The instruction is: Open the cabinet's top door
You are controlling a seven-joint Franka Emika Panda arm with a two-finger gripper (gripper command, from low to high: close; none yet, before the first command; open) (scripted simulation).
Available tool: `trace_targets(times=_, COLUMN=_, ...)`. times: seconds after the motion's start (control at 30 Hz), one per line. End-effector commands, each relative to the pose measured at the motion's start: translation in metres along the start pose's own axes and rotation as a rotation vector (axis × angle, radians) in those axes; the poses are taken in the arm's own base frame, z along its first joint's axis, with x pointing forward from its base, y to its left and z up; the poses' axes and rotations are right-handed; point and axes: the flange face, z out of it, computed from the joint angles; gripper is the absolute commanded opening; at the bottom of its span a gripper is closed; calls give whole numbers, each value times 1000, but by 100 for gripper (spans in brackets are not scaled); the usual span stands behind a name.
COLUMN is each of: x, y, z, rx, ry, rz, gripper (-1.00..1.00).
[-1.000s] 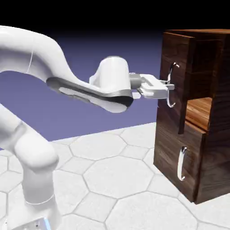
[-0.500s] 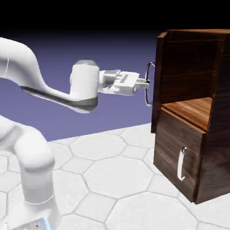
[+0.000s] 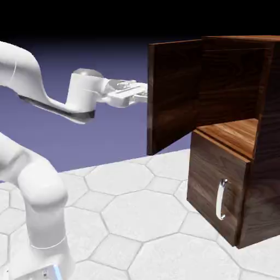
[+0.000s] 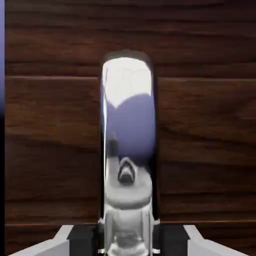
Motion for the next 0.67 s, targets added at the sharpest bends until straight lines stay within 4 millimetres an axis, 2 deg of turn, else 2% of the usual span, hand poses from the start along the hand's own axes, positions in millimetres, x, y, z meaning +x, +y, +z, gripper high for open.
trace_targets(times=0.0, x=3, y=3, z=-7, rx=18, ry=-18, rz=-1, gripper=-100)
trace_targets(times=0.3, x=31, y=31, z=-58, rx=175, ry=-176, rz=-1, gripper=-100)
trace_targets(times=0.63, x=60, y=59, z=-93, rx=305, ry=-306, rz=0, gripper=-100)
